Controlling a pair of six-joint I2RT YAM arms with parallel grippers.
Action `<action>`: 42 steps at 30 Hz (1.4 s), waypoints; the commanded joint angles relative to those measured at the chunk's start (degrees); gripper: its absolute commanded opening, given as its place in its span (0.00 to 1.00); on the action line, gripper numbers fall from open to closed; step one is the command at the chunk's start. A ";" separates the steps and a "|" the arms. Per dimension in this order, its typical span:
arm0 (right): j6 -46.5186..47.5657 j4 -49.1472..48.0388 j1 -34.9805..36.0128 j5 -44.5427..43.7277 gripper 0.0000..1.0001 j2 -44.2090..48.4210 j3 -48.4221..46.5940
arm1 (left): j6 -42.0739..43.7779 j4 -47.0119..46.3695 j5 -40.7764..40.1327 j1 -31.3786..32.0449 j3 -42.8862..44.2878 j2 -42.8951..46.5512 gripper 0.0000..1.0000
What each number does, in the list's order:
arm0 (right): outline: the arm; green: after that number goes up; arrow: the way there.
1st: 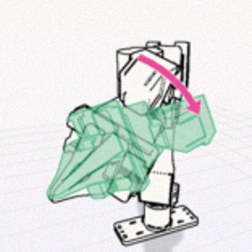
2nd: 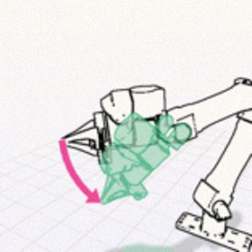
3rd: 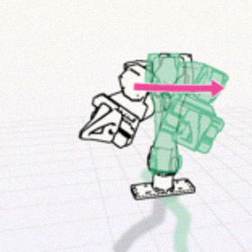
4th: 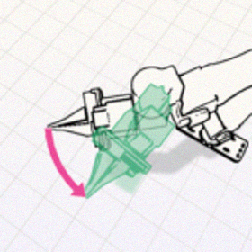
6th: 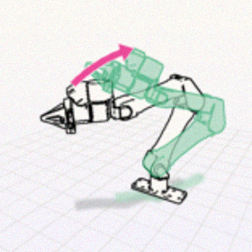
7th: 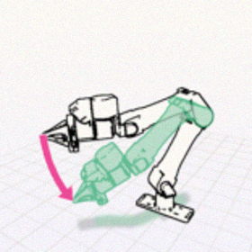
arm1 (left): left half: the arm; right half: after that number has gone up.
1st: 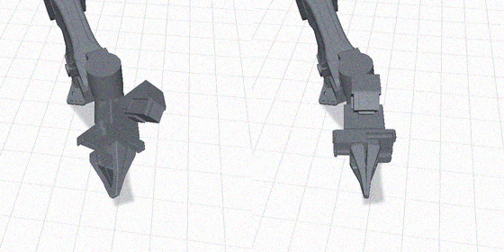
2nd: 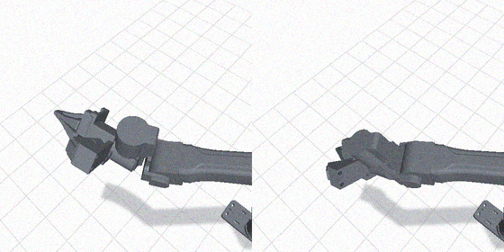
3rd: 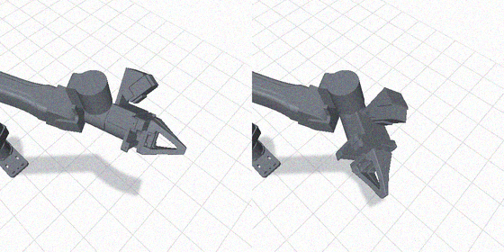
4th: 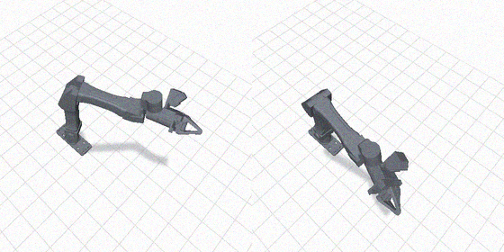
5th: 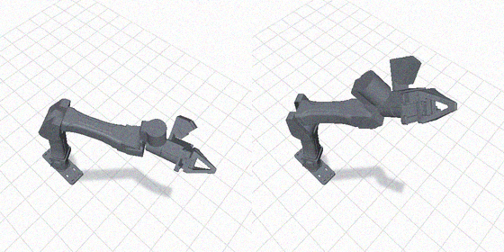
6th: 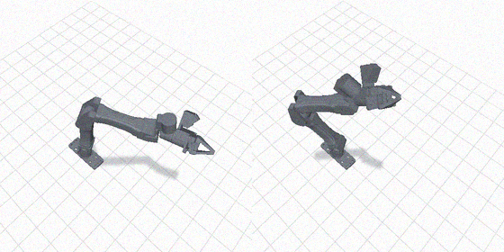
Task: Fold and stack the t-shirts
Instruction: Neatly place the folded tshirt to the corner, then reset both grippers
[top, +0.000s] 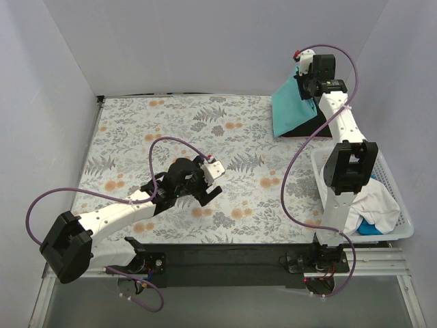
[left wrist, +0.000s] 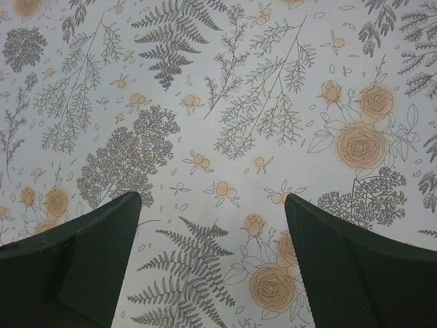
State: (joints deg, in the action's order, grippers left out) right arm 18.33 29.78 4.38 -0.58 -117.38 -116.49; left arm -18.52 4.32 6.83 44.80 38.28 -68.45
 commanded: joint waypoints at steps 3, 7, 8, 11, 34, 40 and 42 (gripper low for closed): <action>3.47 -4.99 -2.89 1.88 0.01 -1.53 -2.17 | 0.77 0.34 -0.50 -0.06 1.36 0.68 0.86; 6.01 -8.40 -3.24 2.69 0.01 -2.15 0.98 | 1.03 0.87 -0.50 0.03 1.79 0.15 0.86; 6.28 -9.38 -3.33 2.43 0.01 -2.24 1.78 | 1.03 0.96 -0.50 -0.06 1.97 -0.11 0.86; 6.55 -11.49 -3.85 2.51 0.01 -3.11 3.28 | 0.77 1.31 -0.59 0.03 2.50 -0.46 0.86; 9.53 -15.89 -7.98 -5.31 0.97 -9.10 0.56 | -6.23 7.53 3.97 -4.00 7.58 -2.31 0.86; 9.54 -13.01 -8.16 -1.19 0.98 -2.78 -0.40 | -16.53 15.78 14.50 -12.88 14.79 -4.50 0.87; 8.23 -8.72 -8.07 2.23 0.98 -1.28 -1.90 | -20.75 18.70 17.50 -17.71 19.45 -6.43 0.87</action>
State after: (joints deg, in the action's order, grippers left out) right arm 27.38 18.22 -3.42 -2.46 -125.91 -113.82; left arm -31.27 16.95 17.19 31.66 52.25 -73.43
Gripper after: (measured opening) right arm 0.983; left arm 0.863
